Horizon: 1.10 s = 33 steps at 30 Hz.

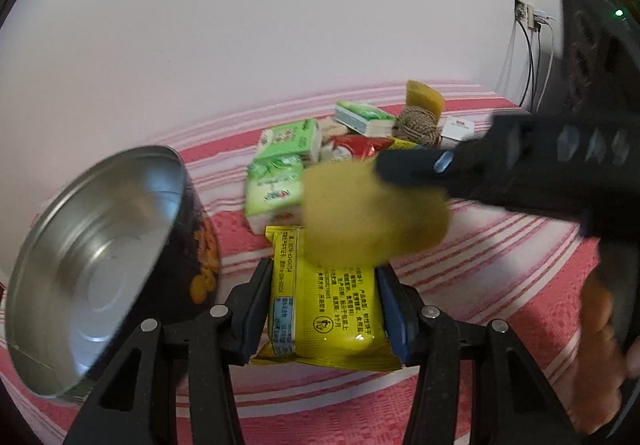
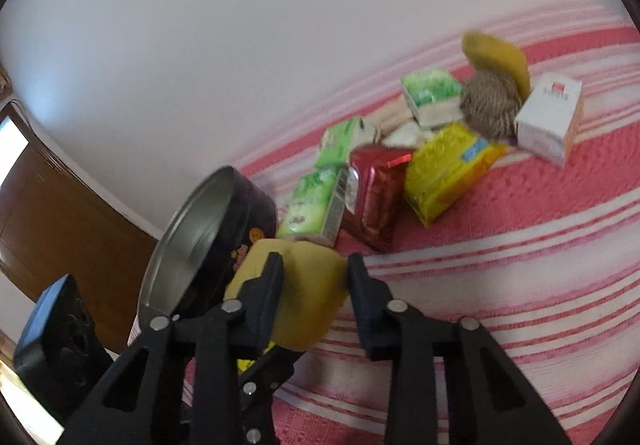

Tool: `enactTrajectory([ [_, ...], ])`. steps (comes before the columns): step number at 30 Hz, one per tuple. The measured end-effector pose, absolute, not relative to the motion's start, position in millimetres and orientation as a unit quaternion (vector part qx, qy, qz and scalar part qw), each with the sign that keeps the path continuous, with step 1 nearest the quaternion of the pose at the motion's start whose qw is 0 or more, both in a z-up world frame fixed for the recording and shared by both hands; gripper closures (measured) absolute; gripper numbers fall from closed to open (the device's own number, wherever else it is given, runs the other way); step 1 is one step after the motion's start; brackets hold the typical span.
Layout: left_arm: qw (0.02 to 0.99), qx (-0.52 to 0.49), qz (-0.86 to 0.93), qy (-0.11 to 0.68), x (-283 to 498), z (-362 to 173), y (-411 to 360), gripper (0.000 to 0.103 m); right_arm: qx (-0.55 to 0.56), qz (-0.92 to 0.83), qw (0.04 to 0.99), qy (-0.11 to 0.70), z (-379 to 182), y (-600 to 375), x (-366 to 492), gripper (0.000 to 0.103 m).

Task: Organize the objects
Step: 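Carry the yellow packet and sponge over the silver tin and release both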

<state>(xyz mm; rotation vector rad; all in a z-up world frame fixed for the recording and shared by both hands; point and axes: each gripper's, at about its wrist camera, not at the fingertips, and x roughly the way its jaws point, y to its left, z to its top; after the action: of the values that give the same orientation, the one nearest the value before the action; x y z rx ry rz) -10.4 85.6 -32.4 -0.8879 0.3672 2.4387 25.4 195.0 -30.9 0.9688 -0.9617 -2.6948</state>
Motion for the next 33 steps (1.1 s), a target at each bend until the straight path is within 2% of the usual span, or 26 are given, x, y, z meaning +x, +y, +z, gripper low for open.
enactTrajectory([
  [5, 0.244, -0.318, 0.907, 0.13, -13.1, -21.4, 72.3, 0.05, 0.268, -0.904, 0.047, -0.329, -1.9, 206.1, 36.9, 0.074],
  [12, 0.204, -0.278, 0.933, 0.098, -23.0, 12.4, 30.2, 0.05, 0.22, -0.935, -0.006, -0.277, 47.3, 194.3, 54.1, 0.074],
  [19, 0.094, -0.243, 0.961, 0.088, -33.7, 30.0, -28.4, 0.05, 0.209, -0.944, 0.033, -0.252, 72.8, 146.0, 33.7, 0.074],
  [25, 0.027, -0.273, 0.959, 0.071, -57.5, 19.2, -78.4, 0.05, 0.22, -0.942, 0.078, -0.243, 71.3, 91.5, 5.6, 0.074],
  [33, -0.026, -0.304, 0.95, 0.072, -71.9, -1.3, -112.6, 0.05, 0.261, -0.939, 0.077, -0.209, 36.8, 34.4, -39.8, 0.074],
])
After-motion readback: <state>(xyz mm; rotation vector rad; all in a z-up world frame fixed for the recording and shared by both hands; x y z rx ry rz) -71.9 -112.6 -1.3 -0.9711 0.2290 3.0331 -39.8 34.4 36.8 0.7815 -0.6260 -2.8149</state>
